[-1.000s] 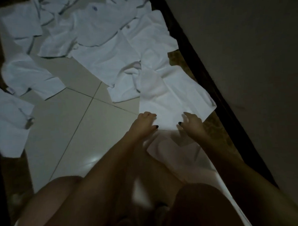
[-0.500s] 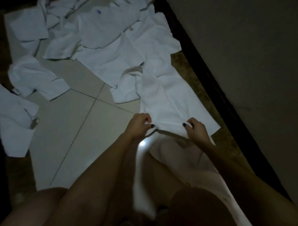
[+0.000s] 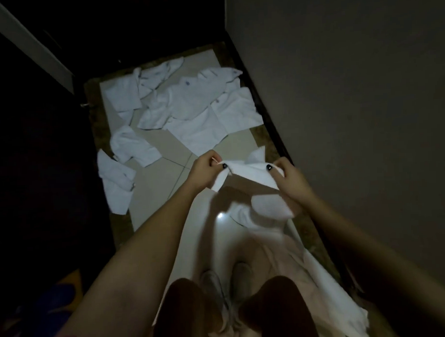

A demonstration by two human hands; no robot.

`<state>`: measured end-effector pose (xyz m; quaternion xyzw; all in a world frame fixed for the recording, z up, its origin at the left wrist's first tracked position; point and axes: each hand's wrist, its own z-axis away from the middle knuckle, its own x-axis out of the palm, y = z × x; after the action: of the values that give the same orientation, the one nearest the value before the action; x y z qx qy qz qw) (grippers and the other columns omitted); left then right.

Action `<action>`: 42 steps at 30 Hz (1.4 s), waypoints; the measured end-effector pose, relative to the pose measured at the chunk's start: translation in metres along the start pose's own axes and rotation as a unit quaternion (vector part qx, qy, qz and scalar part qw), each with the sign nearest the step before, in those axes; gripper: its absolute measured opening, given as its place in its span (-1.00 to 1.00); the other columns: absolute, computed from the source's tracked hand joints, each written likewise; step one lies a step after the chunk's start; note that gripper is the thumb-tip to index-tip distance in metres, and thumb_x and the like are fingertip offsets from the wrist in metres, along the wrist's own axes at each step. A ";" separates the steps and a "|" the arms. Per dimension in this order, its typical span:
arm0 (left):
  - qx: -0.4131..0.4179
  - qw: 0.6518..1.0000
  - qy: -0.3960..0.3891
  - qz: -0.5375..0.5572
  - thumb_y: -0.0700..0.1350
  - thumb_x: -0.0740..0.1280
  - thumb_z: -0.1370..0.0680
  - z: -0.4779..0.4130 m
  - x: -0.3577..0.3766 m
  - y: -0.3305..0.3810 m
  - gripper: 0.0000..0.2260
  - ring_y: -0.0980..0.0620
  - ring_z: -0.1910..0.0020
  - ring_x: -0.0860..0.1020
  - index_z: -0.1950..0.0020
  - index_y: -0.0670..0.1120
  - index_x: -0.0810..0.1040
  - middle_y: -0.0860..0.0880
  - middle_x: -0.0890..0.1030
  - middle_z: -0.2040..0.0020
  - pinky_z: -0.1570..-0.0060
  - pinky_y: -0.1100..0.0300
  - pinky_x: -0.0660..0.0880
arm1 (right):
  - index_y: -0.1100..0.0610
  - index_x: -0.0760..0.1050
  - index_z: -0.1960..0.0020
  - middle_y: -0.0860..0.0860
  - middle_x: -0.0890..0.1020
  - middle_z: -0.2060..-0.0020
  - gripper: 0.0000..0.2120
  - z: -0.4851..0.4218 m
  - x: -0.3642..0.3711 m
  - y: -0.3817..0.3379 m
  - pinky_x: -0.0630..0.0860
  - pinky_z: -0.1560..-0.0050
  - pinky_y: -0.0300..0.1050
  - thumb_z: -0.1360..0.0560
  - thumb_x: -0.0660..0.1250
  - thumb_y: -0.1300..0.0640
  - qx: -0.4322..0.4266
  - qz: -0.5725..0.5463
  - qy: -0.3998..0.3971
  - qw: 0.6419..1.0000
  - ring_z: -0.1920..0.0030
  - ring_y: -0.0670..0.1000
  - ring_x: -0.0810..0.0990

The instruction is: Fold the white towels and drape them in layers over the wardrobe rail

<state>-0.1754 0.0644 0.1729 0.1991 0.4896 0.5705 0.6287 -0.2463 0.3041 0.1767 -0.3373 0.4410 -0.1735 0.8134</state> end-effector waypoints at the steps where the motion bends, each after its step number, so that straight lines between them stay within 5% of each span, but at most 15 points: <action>1: 0.000 1.000 -0.004 0.002 -0.22 0.38 -0.52 0.016 -0.014 0.022 -0.87 0.06 0.30 0.40 0.17 -0.06 0.47 -0.01 0.43 0.32 0.30 0.21 0.33 | 0.08 0.43 -0.12 0.01 0.58 0.07 -0.73 0.014 -0.018 -0.020 0.42 0.14 -0.10 -0.58 0.27 -0.11 -0.006 0.012 -0.030 0.999 0.09 0.00 0.55; 4: -0.001 1.000 -0.030 -0.008 -0.23 0.38 -0.52 0.060 -0.059 0.092 -0.90 0.09 0.34 0.40 0.15 -0.09 0.49 0.00 0.43 0.34 0.37 0.24 0.32 | 0.04 0.44 -0.24 -0.05 0.56 -0.04 -0.59 0.053 -0.072 -0.084 0.43 0.10 -0.19 -0.49 0.40 -0.11 -0.055 0.061 -0.105 0.991 0.02 -0.03 0.54; 7: 0.010 0.998 -0.064 -0.016 -0.23 0.40 -0.51 0.102 -0.110 0.154 -0.93 0.07 0.32 0.49 0.13 -0.10 0.54 -0.04 0.53 0.28 0.41 0.31 0.40 | 0.12 0.57 -0.14 -0.04 0.61 0.05 -0.73 0.081 -0.118 -0.150 0.37 0.19 -0.44 -0.47 0.47 0.08 -0.131 0.098 -0.113 0.980 0.07 -0.03 0.56; 9: 0.018 0.997 -0.075 -0.018 -0.22 0.41 -0.51 0.130 -0.146 0.188 -0.97 0.10 0.33 0.52 0.09 -0.13 0.58 -0.05 0.56 0.26 0.42 0.35 0.43 | 0.24 0.63 0.04 0.05 0.63 0.22 -0.87 0.092 -0.140 -0.191 0.34 0.29 -0.41 -0.48 0.44 0.18 -0.138 0.089 -0.092 0.982 0.21 -0.04 0.55; 12: 0.029 0.997 -0.072 0.005 -0.18 0.38 -0.55 0.167 -0.193 0.225 -0.96 0.03 0.25 0.52 0.04 -0.12 0.62 -0.10 0.59 0.19 0.27 0.26 0.41 | 0.35 0.57 0.21 0.05 0.49 0.41 -0.74 0.110 -0.167 -0.254 0.24 0.42 -0.31 -0.50 0.43 0.14 -0.093 -0.004 -0.103 0.990 0.42 -0.14 0.39; 16: 0.045 0.997 -0.026 0.058 -0.10 0.29 -0.62 0.212 -0.251 0.259 -0.88 0.09 0.15 0.55 -0.01 -0.06 0.61 0.01 0.61 0.11 0.12 0.26 0.45 | 0.17 0.45 0.26 -0.02 0.35 0.45 -0.72 0.135 -0.190 -0.344 0.18 0.47 -0.28 -0.52 0.40 0.04 -0.117 -0.040 -0.157 0.980 0.49 -0.14 0.28; 23: 0.082 0.990 0.045 0.108 -0.12 0.36 -0.56 0.279 -0.341 0.311 -0.82 0.12 0.32 0.49 0.22 -0.11 0.47 0.00 0.51 0.27 0.32 0.32 0.43 | 0.10 0.42 0.26 -0.03 0.46 0.32 -0.66 0.151 -0.181 -0.467 0.31 0.28 -0.18 -0.45 0.46 -0.09 -0.243 0.079 -0.180 0.950 0.33 -0.10 0.43; 28: 0.112 0.976 0.130 0.137 -0.06 0.51 -0.35 0.303 -0.394 0.312 -0.87 0.07 0.23 0.55 0.29 0.00 0.58 0.04 0.59 0.28 0.21 0.20 0.48 | 0.05 0.45 0.03 0.00 0.56 0.06 -0.78 0.128 -0.160 -0.518 0.43 0.08 -0.07 -0.42 0.40 0.27 -0.317 0.232 -0.180 0.902 0.02 0.03 0.54; 34: 0.131 0.913 0.288 0.256 -0.17 0.36 -0.56 0.310 -0.428 0.310 -0.86 0.14 0.40 0.53 0.18 -0.12 0.48 0.06 0.57 0.37 0.38 0.31 0.46 | 0.20 0.55 0.08 0.06 0.54 0.11 -0.93 0.058 -0.146 -0.546 0.39 0.15 -0.09 -0.53 0.29 0.27 -0.351 0.272 -0.133 0.886 0.08 0.07 0.54; 38: 0.129 0.862 0.377 0.312 -0.17 0.33 -0.58 0.319 -0.442 0.304 -0.88 0.16 0.36 0.53 0.15 -0.11 0.47 0.08 0.57 0.33 0.38 0.33 0.45 | 0.18 0.48 0.21 0.09 0.58 0.28 -0.78 0.021 -0.129 -0.566 0.36 0.32 -0.07 -0.60 0.22 0.18 -0.377 0.248 -0.130 0.883 0.24 0.11 0.57; 42: 0.097 0.807 0.464 0.352 -0.09 0.40 -0.54 0.336 -0.450 0.282 -0.87 -0.02 0.22 0.53 0.20 -0.04 0.57 -0.06 0.58 0.22 0.24 0.13 0.46 | 0.07 0.38 0.34 0.04 0.50 0.41 -0.66 0.010 -0.106 -0.598 0.28 0.40 -0.08 -0.61 0.20 0.11 -0.373 0.195 -0.112 0.900 0.34 0.11 0.50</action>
<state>0.0192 -0.1666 0.7239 0.1293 0.6720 0.7267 0.0594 -0.2865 -0.0562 0.6634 -0.5403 0.4368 0.2050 0.6894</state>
